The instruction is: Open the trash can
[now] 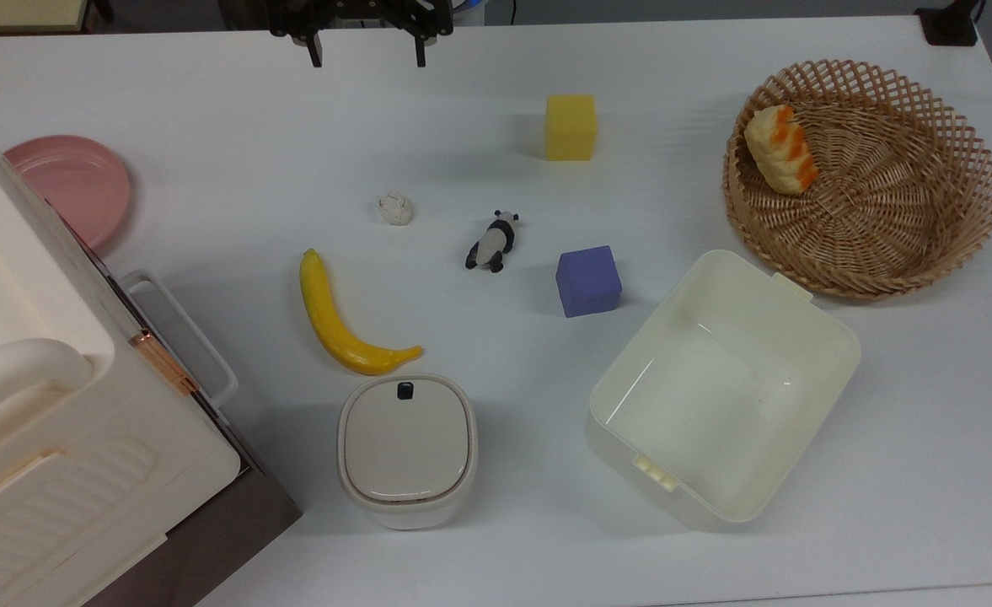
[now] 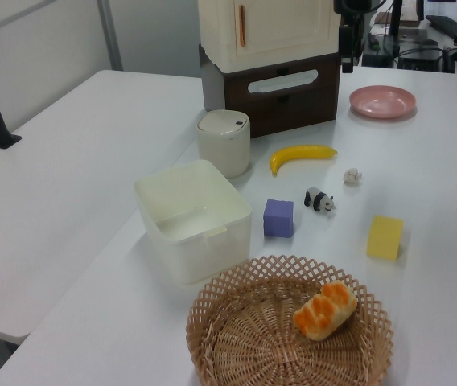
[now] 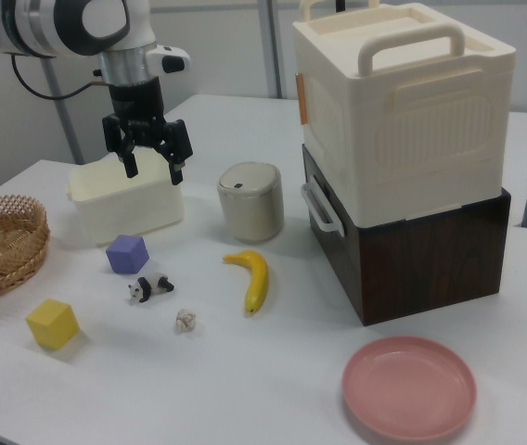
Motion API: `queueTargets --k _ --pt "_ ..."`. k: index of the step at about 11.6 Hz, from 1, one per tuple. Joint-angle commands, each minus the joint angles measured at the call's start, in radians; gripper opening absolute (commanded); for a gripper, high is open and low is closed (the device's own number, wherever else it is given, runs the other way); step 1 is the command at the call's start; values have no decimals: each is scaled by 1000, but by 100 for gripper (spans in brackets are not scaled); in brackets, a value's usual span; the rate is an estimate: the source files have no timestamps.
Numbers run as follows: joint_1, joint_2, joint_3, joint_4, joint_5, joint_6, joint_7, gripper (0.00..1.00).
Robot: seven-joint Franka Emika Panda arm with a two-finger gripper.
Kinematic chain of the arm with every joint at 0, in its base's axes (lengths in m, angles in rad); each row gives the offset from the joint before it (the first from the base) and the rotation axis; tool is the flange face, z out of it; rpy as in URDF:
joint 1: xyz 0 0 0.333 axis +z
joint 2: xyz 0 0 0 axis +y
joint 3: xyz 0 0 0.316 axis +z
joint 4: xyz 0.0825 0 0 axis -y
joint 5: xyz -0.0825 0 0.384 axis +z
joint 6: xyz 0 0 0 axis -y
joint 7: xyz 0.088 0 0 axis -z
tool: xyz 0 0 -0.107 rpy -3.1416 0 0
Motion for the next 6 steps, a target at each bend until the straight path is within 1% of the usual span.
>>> queueTargets --k 1,6 --pt "11 -14 2 -20 -4 -15 6 100" --pt "13 -16 1 -18 -9 -17 11 100"
